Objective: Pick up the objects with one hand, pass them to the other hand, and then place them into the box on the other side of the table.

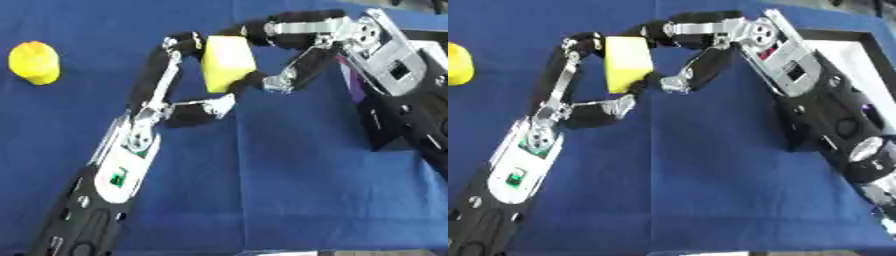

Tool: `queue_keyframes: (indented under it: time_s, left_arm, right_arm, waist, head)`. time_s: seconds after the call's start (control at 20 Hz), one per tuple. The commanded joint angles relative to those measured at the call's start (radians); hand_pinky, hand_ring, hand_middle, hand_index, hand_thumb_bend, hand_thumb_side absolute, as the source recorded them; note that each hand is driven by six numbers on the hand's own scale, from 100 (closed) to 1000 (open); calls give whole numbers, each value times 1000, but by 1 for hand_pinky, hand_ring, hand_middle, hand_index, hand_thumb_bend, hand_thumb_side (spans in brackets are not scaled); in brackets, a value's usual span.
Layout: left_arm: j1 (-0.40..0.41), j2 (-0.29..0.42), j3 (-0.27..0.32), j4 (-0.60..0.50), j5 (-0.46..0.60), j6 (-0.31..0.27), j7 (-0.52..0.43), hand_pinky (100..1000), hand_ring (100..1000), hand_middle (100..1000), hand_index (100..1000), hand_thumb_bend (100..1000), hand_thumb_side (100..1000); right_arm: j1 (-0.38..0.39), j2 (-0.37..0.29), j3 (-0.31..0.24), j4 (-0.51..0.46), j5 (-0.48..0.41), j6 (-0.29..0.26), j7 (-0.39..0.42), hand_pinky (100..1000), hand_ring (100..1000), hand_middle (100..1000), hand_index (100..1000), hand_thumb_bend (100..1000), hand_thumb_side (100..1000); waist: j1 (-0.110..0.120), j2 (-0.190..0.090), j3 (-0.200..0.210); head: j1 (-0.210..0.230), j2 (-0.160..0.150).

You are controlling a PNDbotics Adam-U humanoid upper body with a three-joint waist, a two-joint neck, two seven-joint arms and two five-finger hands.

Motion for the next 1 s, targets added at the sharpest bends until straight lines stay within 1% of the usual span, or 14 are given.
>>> queue_keyframes:
  time_s: [0.05, 0.2, 0.3, 0.35, 0.4, 0.45, 0.65, 0.8, 1.0]
  left_arm:
    - [-15, -20, -21, -42, 8, -8, -8, 733, 510, 505, 465, 100, 402]
    - [-13, -20, -18, -34, 5, -7, -11, 733, 510, 505, 467, 100, 397]
    - [-12, -21, -17, -27, 1, -6, -12, 733, 510, 506, 472, 100, 374]
    - [-12, -21, -17, -24, 0, -6, -12, 734, 510, 507, 482, 100, 345]
    - [-11, -21, -16, -22, -1, -6, -12, 734, 511, 508, 484, 100, 336]
    - [-11, -22, -16, -19, -2, -5, -12, 735, 511, 509, 489, 100, 306]
    - [-10, -22, -14, -14, -3, -4, -7, 737, 513, 512, 500, 100, 248]
    - [-10, -22, -11, -16, -2, -6, 6, 738, 515, 517, 513, 100, 230]
    - [-10, -22, -13, -15, -6, -8, 17, 745, 524, 533, 551, 100, 213]
  right_arm:
    - [-12, -22, -7, -6, -5, 9, -5, 1000, 1000, 1000, 1000, 100, 330]
    - [-11, -21, -9, -8, -20, 13, -10, 1000, 1000, 1000, 1000, 100, 336]
    - [-11, -20, -11, -7, -39, 17, -16, 999, 1000, 960, 1000, 100, 371]
    - [-11, -19, -10, -6, -49, 20, -18, 979, 1000, 903, 1000, 100, 384]
    - [-10, -19, -10, -5, -61, 23, -19, 974, 1000, 893, 1000, 100, 386]
    - [-10, -19, -10, -4, -72, 27, -21, 959, 1000, 862, 996, 100, 395]
    - [-10, -22, -11, 0, -103, 40, -29, 917, 1000, 792, 934, 100, 381]
    - [-9, -22, -12, 3, -112, 47, -35, 883, 1000, 749, 891, 100, 351]
    - [-9, -21, -11, 5, -115, 49, -43, 863, 1000, 709, 853, 100, 344]
  waist:
    - [5, -5, -4]
    - [5, -5, -5]
    - [6, -5, -6]
    - [6, -5, -6]
    - [6, -5, -7]
    - [7, -6, -7]
    - [8, -6, -8]
    - [8, -7, -9]
    - [8, -8, -8]
  head:
    - [-6, -4]
    - [-5, -3]
    - [-5, -1]
    - [-5, -1]
    - [-6, 1]
    - [-6, 2]
    - [-7, 0]
    - [-7, 4]
    - [-7, 4]
